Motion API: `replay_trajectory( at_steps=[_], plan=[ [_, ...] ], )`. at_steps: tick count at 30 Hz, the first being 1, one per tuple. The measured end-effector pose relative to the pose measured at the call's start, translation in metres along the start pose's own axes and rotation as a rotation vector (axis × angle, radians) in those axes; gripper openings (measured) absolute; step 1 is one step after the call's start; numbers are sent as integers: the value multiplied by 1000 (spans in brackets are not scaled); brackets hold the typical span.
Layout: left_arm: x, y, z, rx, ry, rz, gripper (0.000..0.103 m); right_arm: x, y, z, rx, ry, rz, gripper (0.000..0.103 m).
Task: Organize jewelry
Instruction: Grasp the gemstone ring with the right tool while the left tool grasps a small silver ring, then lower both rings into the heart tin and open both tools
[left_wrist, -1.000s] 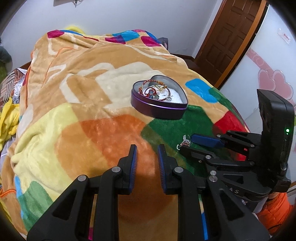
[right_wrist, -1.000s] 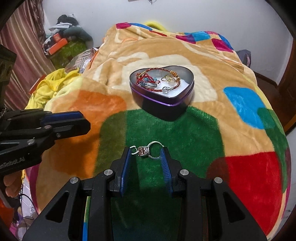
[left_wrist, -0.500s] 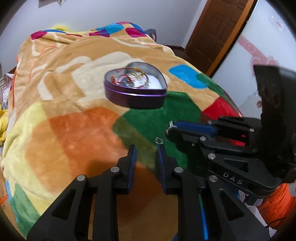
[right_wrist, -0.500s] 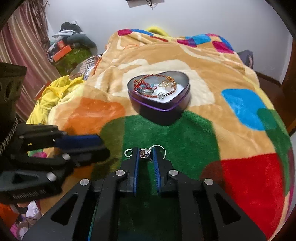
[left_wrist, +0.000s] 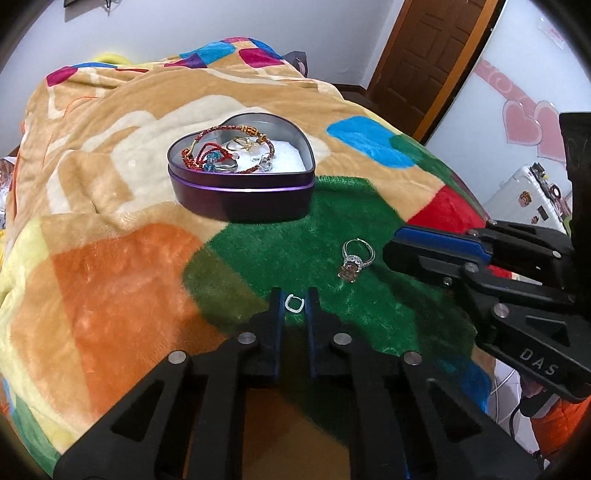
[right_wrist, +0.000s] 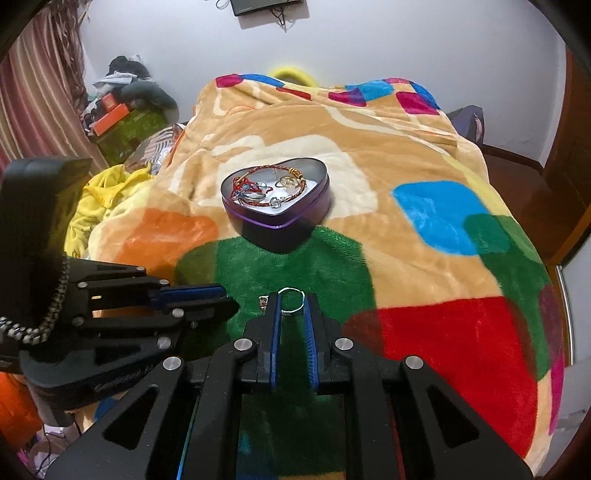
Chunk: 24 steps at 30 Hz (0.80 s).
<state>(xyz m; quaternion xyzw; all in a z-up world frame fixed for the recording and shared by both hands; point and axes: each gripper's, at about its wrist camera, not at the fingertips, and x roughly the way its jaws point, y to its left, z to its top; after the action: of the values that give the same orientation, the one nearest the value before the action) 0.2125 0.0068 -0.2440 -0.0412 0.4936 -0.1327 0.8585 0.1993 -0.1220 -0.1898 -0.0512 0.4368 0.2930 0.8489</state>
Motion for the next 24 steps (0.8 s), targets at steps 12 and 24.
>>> replay_trajectory(
  at_steps=[12,24],
  plan=[
    [-22,12,-3,-29,-49,22,9,30,4,0,13,80,9,30],
    [-46,21,6,-50,-113,37,9,13,10,5,-19,12,-8,28]
  ],
)
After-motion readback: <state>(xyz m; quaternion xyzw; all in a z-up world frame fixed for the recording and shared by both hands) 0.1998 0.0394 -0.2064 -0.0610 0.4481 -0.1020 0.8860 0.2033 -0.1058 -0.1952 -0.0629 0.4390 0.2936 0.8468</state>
